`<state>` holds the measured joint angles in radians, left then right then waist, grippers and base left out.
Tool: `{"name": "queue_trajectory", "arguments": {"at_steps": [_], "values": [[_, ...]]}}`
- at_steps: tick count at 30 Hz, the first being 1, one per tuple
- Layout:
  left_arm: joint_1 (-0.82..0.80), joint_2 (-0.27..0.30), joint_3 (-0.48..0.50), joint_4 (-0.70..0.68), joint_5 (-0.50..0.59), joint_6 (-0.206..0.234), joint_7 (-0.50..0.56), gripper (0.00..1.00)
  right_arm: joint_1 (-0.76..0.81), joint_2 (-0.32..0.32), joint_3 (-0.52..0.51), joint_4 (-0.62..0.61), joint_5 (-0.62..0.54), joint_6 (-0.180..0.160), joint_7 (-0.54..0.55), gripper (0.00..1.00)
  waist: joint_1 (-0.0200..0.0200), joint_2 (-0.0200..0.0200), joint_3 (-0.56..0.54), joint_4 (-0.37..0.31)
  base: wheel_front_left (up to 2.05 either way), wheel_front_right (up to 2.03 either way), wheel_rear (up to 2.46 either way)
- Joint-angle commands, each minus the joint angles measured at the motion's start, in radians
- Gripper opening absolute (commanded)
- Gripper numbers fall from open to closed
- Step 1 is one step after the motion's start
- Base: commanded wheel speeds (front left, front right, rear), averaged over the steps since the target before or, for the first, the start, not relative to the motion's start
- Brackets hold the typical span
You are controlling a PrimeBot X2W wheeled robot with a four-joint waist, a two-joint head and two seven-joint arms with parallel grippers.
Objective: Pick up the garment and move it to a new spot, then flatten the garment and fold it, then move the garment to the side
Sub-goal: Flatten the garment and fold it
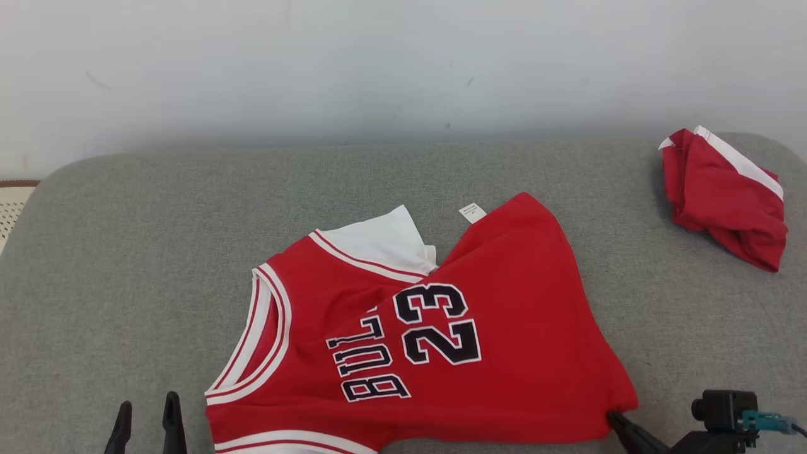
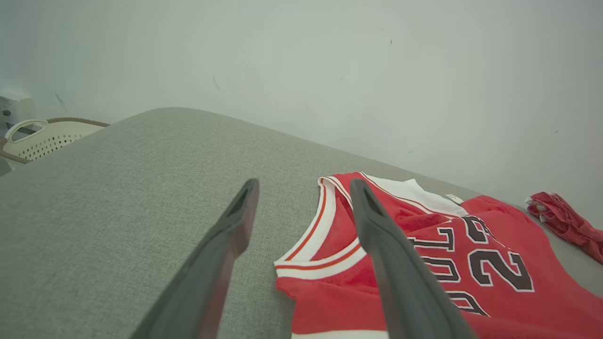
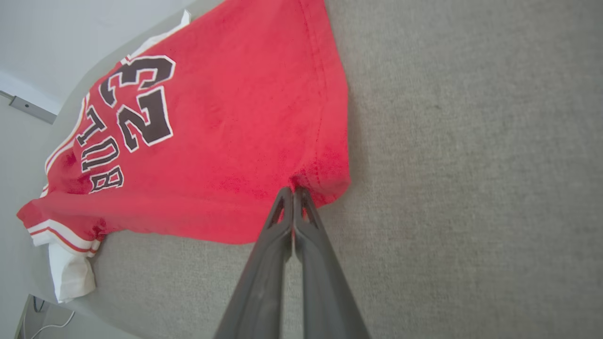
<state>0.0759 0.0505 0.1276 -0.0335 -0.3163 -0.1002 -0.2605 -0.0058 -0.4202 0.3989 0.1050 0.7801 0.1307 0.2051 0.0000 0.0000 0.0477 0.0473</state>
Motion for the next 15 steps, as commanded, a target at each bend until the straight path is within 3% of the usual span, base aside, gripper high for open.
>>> {"name": "queue_trajectory", "arguments": {"at_steps": [1, 2, 3, 11, 15], "values": [[0.008, 0.0, -0.002, 0.001, -0.001, 0.003, -0.003, 1.0, 0.028, 0.012, -0.006, -0.014, -0.003, 0.0, 0.032, 0.1, 0.0, 0.0, -0.001, 0.001, 0.0, 0.0, 0.0], [0.008, 0.0, -0.003, 0.002, -0.001, 0.004, -0.003, 1.0, 0.035, 0.026, -0.021, -0.034, -0.013, 0.0, 0.049, 0.48, 0.0, 0.0, -0.002, 0.002, 0.0, 0.0, 0.0], [0.008, 0.001, -0.002, 0.001, -0.003, 0.005, -0.003, 1.0, 0.043, 0.029, -0.037, -0.048, -0.026, 0.0, 0.064, 1.0, 0.0, 0.0, -0.003, 0.002, 0.0, 0.0, 0.0], [0.013, 0.0, 0.004, -0.005, -0.005, 0.005, -0.003, 1.0, 0.079, 0.056, -0.143, -0.193, -0.101, 0.0, 0.107, 1.0, 0.0, 0.0, -0.007, 0.003, 0.0, 0.0, 0.0], [0.015, 0.0, 0.005, -0.008, -0.007, 0.008, -0.003, 1.0, 0.056, 0.065, -0.207, -0.222, -0.18, 0.0, 0.073, 1.0, 0.0, 0.0, -0.007, 0.004, 0.0, 0.0, 0.0]]}}
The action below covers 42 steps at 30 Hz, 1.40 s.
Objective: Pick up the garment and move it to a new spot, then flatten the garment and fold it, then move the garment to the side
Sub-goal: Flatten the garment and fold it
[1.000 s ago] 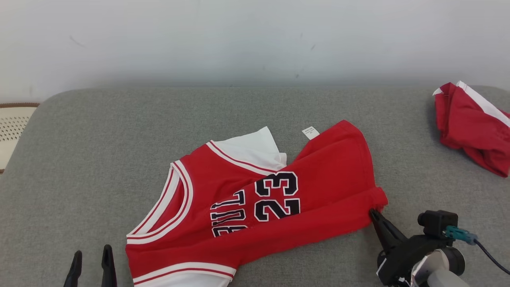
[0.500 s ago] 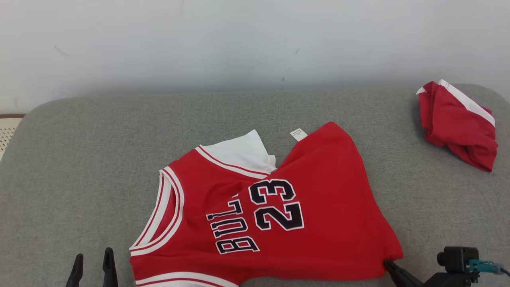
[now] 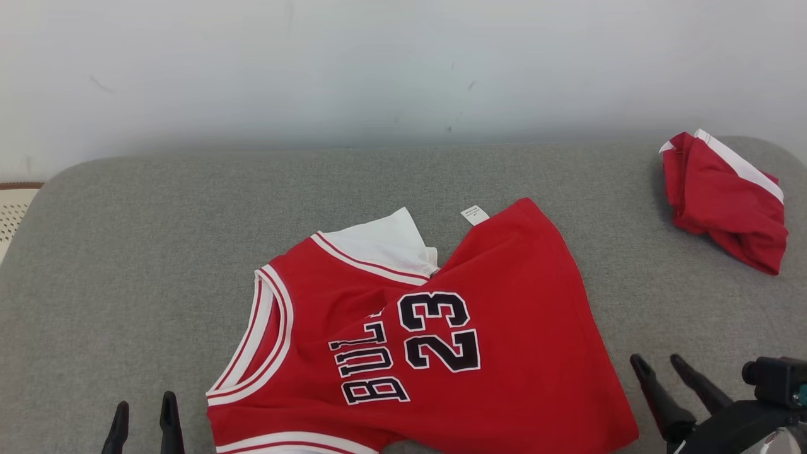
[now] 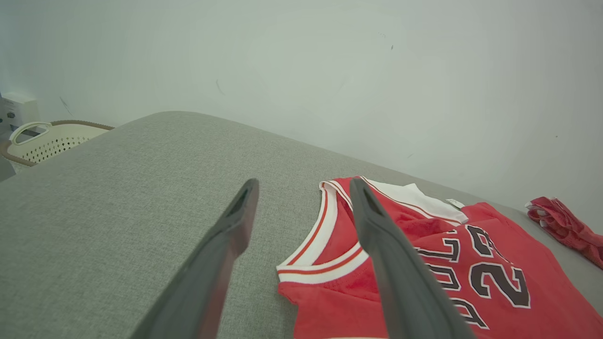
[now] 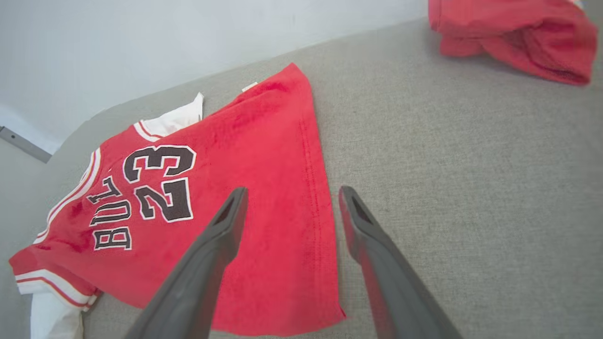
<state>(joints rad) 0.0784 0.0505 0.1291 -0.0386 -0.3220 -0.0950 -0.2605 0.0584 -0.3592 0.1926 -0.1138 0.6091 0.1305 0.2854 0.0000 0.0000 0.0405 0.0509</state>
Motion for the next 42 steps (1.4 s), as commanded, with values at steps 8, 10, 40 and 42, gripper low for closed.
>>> {"name": "queue_trajectory", "arguments": {"at_steps": [8, 10, 40, 42], "values": [[0.004, 0.001, 0.004, -0.017, 0.001, 0.007, -0.003, 1.0, -0.073, 0.055, -0.05, 0.032, -0.129, 0.0, -0.191, 1.0, 0.0, 0.0, -0.002, 0.006, 0.0, 0.0, 0.0], [0.003, 0.001, 0.009, -0.023, 0.006, 0.007, -0.003, 1.0, -0.095, 0.054, -0.061, 0.062, -0.169, 0.0, -0.262, 1.0, 0.0, 0.0, -0.003, 0.006, 0.0, 0.0, 0.0], [0.05, 0.001, 0.058, -0.027, 0.175, 0.011, -0.004, 1.0, -0.065, 0.125, -0.034, 0.258, -0.274, 0.0, -0.551, 1.0, 0.0, 0.0, -0.099, -0.01, 0.0, 0.0, 0.0], [0.044, 0.0, 0.06, -0.02, 0.174, 0.011, -0.004, 1.0, -0.066, 0.125, -0.032, 0.26, -0.273, 0.0, -0.551, 1.0, 0.0, 0.0, -0.103, -0.01, 0.0, 0.0, 0.0]]}}
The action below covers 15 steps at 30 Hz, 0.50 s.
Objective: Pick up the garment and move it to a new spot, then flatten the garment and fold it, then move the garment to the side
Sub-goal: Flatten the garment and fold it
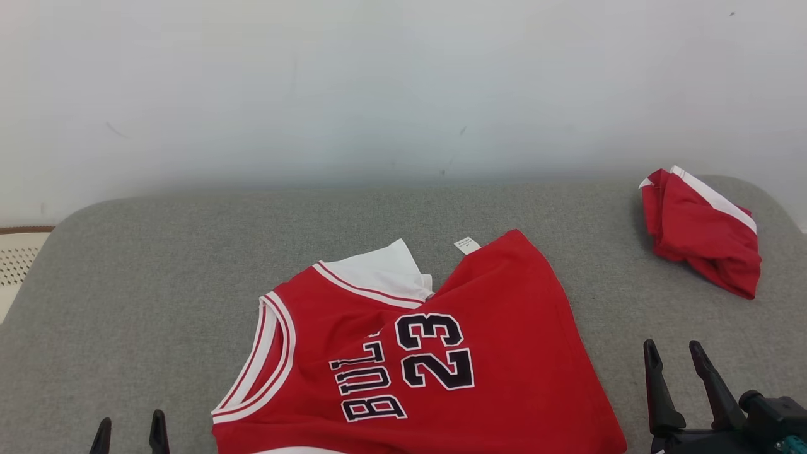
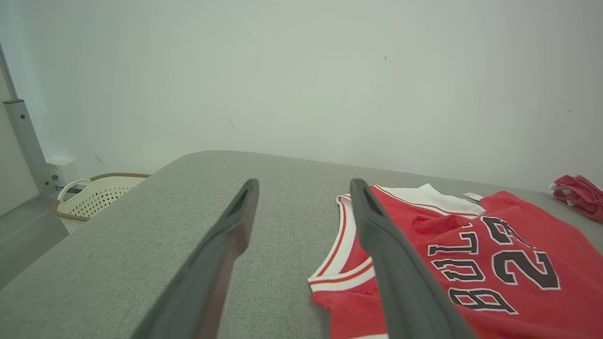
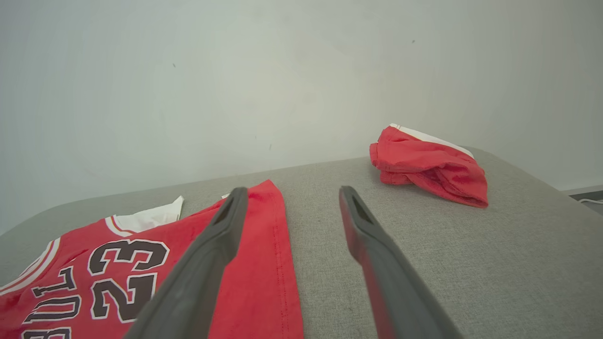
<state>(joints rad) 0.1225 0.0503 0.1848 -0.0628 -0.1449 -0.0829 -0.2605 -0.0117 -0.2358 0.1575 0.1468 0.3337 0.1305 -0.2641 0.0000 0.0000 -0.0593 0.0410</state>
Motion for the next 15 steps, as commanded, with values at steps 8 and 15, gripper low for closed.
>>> {"name": "queue_trajectory", "arguments": {"at_steps": [8, 15], "values": [[-0.007, 0.001, 0.012, 0.018, -0.003, 0.002, -0.004, 1.0, 0.005, 0.004, -0.001, -0.001, -0.003, 0.0, -0.001, 1.0, 0.0, 0.0, -0.007, -0.001, 0.0, 0.0, 0.0], [-0.008, 0.001, 0.017, 0.024, 0.003, 0.002, -0.004, 1.0, 0.006, 0.017, 0.003, 0.008, -0.011, 0.0, -0.001, 1.0, 0.0, 0.0, -0.001, -0.006, 0.0, 0.0, 0.0]]}}
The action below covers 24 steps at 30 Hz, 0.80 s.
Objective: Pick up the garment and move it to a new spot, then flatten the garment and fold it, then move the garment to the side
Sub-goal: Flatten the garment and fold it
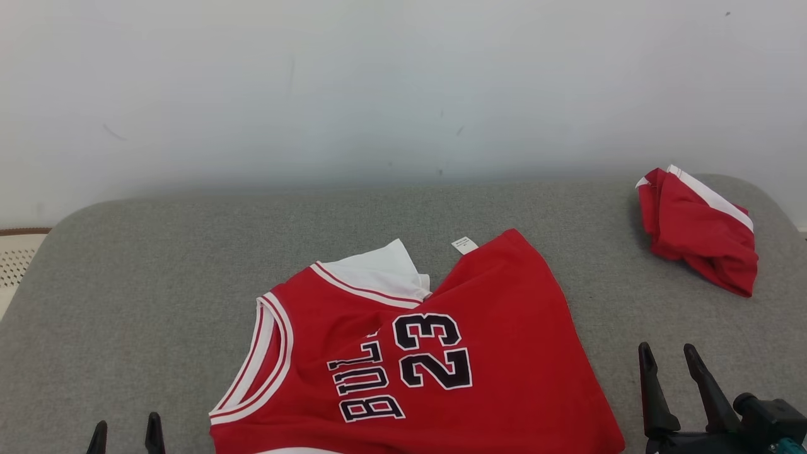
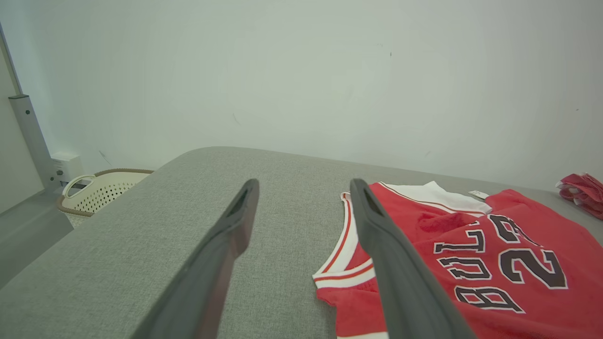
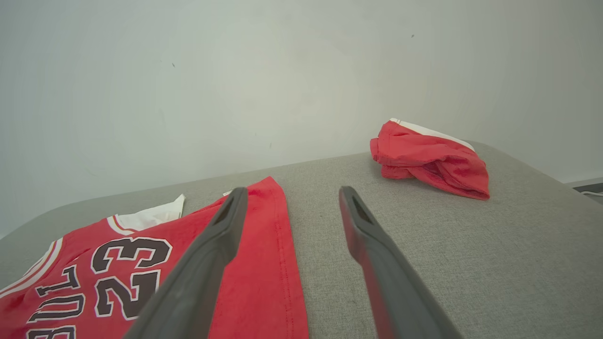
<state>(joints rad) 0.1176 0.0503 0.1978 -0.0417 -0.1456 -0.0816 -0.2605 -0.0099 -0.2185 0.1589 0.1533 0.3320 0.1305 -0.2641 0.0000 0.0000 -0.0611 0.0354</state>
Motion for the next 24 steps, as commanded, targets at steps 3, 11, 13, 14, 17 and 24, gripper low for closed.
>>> {"name": "queue_trajectory", "arguments": {"at_steps": [3, 11, 13, 14, 17, 24], "values": [[-0.005, 0.001, 0.002, 0.002, 0.005, 0.0, -0.004, 1.0, 0.002, 0.0, 0.004, 0.002, -0.009, 0.0, -0.001, 1.0, 0.0, 0.0, 0.005, -0.001, 0.0, 0.0, 0.0], [-0.006, 0.001, 0.004, 0.003, 0.01, -0.002, -0.004, 1.0, 0.0, -0.006, 0.012, 0.004, -0.005, 0.0, -0.001, 1.0, 0.0, 0.0, 0.01, -0.001, 0.0, 0.0, 0.0], [-0.007, 0.001, 0.004, 0.004, 0.013, -0.003, -0.004, 1.0, -0.001, -0.006, 0.015, 0.003, -0.005, 0.0, -0.002, 1.0, 0.0, 0.0, 0.01, -0.001, 0.0, 0.0, 0.0], [-0.007, 0.001, 0.004, 0.004, 0.014, -0.003, -0.004, 1.0, -0.001, -0.006, 0.016, 0.002, -0.004, 0.0, -0.002, 1.0, 0.0, 0.0, 0.01, -0.001, 0.0, 0.0, 0.0], [-0.008, 0.001, 0.005, 0.003, 0.016, -0.004, -0.004, 1.0, -0.002, -0.006, 0.019, 0.002, -0.003, 0.0, -0.002, 1.0, 0.0, 0.0, 0.011, 0.0, 0.0, 0.0, 0.0], [-0.008, 0.001, 0.005, 0.001, 0.017, -0.006, -0.004, 1.0, -0.003, -0.007, 0.022, 0.0, -0.001, 0.0, -0.002, 1.0, 0.0, 0.0, 0.013, 0.003, 0.0, 0.0, 0.0]]}}
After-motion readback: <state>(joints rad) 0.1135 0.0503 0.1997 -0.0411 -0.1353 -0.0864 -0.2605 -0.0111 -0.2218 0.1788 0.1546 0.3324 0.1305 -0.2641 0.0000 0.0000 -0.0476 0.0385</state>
